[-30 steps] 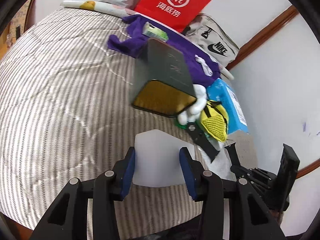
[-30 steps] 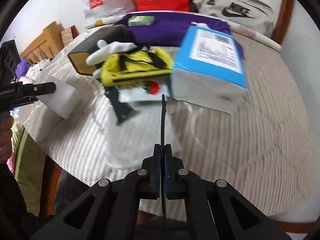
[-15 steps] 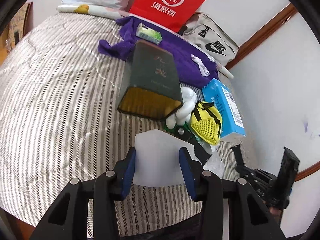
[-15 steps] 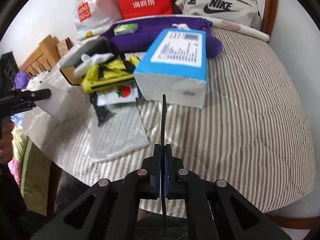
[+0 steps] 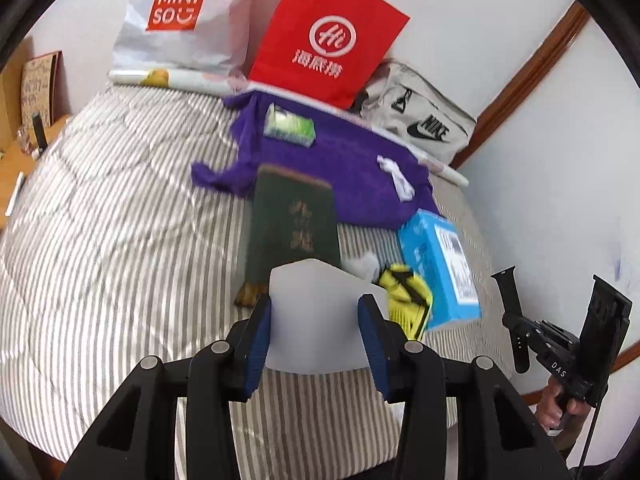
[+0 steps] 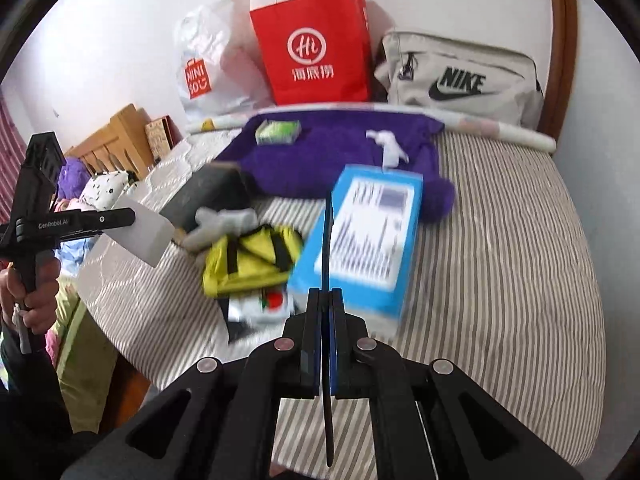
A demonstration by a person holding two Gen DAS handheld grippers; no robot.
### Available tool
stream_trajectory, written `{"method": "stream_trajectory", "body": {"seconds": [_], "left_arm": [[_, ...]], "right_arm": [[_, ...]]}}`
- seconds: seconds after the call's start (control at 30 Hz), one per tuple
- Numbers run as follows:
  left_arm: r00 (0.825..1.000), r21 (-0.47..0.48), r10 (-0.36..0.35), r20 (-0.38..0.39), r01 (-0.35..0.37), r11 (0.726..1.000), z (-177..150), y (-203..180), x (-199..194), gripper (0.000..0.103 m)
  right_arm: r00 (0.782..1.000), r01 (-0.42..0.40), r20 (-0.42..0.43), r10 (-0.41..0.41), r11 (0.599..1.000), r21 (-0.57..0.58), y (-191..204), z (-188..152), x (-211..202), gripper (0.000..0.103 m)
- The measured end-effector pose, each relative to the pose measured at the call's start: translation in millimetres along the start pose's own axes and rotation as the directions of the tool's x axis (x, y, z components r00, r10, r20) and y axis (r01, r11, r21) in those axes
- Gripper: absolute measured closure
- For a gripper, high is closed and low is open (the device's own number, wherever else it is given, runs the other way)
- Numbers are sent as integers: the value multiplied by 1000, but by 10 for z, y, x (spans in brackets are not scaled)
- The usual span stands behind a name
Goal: Organize soft objects
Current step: 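Carry the sponge and black strap over the purple towel with both tools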
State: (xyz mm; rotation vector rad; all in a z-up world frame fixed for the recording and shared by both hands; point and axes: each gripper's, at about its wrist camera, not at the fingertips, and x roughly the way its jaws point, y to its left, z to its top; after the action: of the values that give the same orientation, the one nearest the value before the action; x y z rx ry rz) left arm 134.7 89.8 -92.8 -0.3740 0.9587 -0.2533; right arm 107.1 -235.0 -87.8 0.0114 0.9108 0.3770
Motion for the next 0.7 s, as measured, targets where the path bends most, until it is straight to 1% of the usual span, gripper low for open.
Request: {"method": "stream_trajectory", "body": {"seconds": [0.17,0.3,0.4,0.53,0.7], "left_arm": [[999,10,32,16,-32,999,285,-55,51,62],[996,28,87,26,-88,996,495,-121,118,62],[997,31,77,28,-77,997,644,-159,175,62],[993,60,108,41,-110,992,852,-247,271,62],[993,73,108,53,-112,991,1060,-282,367,62]], "right_arm": [[1000,-5,27,5,1000,0,-64,359,113,100],[999,-1,39,2,1000,-4,-103,610,203,100],[999,7,38,-7,1000,-7,-136,797,303,100],[1000,14,22,-14,1000,1,-193,989,469,100],[1000,20,6,-20,1000,-1,-248,1198,702,100]]}}
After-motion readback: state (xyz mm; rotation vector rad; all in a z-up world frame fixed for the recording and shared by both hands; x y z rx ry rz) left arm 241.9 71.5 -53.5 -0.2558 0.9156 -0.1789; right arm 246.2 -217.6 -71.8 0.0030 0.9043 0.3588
